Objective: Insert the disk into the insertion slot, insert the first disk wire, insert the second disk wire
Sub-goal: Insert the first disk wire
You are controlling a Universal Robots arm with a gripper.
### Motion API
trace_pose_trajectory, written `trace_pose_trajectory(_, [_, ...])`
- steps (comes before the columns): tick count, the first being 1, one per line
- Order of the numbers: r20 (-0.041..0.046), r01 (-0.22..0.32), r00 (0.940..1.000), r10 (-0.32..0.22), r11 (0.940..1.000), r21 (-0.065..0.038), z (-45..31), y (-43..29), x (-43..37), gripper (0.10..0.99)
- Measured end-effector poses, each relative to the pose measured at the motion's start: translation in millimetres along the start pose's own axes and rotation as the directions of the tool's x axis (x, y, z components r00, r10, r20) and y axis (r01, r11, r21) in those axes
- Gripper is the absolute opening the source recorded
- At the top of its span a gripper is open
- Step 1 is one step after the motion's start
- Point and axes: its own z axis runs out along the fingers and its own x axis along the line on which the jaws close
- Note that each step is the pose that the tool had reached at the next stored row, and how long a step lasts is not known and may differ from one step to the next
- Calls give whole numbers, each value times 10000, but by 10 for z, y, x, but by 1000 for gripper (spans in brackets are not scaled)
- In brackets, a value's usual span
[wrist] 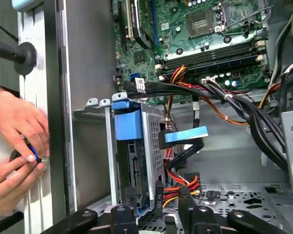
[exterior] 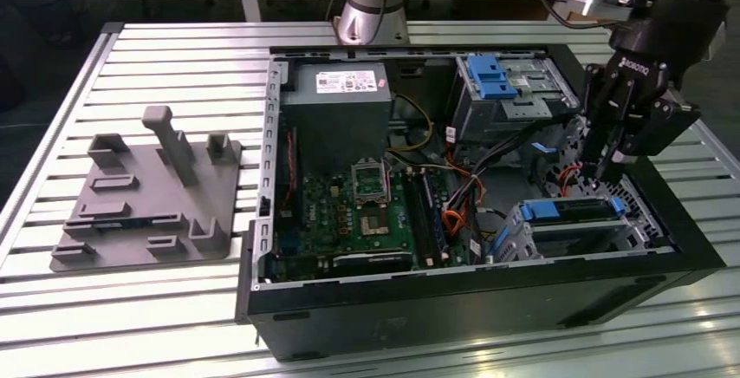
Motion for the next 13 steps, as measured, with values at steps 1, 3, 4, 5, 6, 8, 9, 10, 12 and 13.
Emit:
trace_pose_trajectory(1, [-81,-9,10000,9,10000,9,-2,1,-3,467])
trace_pose_trajectory(3, [-91,-9,10000,9,10000,10,-2,0,-4,467])
trace_pose_trajectory(4, [-89,-7,10000,8,10000,9,-2,0,-6,467])
trace_pose_trajectory(5, [-90,-8,10000,8,10000,9,-4,1,-10,467])
trace_pose_trajectory(6, [-90,-9,10000,9,10000,8,-7,2,-19,467])
trace_pose_trajectory(8, [-96,-11,10000,11,10000,8,-13,5,-35,467])
trace_pose_trajectory(9, [-97,-12,10000,12,10000,8,-14,6,-39,467])
trace_pose_trajectory(10, [-98,-12,10000,13,10000,8,-14,6,-39,467])
trace_pose_trajectory(12, [-99,-13,9999,13,10000,9,-14,6,-40,467])
trace_pose_trajectory(13, [-99,-12,10000,12,10000,9,-13,6,-40,467])
